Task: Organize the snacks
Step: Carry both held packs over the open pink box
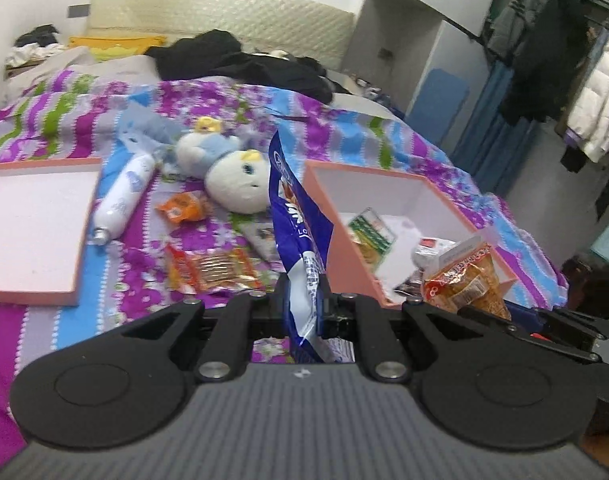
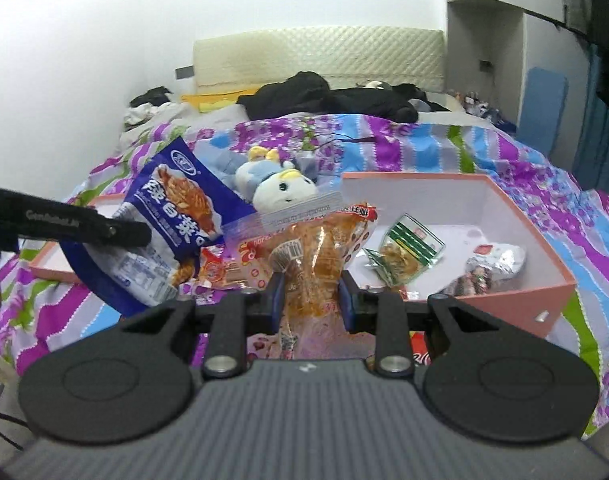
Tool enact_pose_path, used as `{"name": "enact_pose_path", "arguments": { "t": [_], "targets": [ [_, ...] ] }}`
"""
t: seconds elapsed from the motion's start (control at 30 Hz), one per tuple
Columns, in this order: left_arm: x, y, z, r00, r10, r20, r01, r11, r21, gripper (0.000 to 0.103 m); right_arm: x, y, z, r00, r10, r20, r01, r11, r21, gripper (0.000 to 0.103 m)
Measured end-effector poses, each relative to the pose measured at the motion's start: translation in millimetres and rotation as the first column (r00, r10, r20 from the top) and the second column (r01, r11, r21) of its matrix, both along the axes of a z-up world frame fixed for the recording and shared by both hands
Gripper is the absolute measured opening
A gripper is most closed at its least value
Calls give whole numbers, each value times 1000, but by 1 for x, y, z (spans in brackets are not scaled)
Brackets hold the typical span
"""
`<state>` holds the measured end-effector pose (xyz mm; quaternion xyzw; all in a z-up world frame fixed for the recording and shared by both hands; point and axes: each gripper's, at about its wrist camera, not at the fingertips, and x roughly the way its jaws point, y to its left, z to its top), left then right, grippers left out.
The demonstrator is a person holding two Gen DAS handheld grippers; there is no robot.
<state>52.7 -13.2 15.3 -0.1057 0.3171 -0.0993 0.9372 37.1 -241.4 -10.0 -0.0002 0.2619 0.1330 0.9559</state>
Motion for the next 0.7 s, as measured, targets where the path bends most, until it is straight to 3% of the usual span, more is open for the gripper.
{"name": "enact_pose_path", "arguments": {
  "t": [0.37,0.7],
  "targets": [
    [53,-51,4,993,-109,35,111,993,-36,14,28,-41,-2,995,-104,9,104,995,6,31],
    [140,-97,-5,986,-166,22,167,984,-55,14,94,-89,-7,978,-206,23,206,979,14,31]
  ]
}}
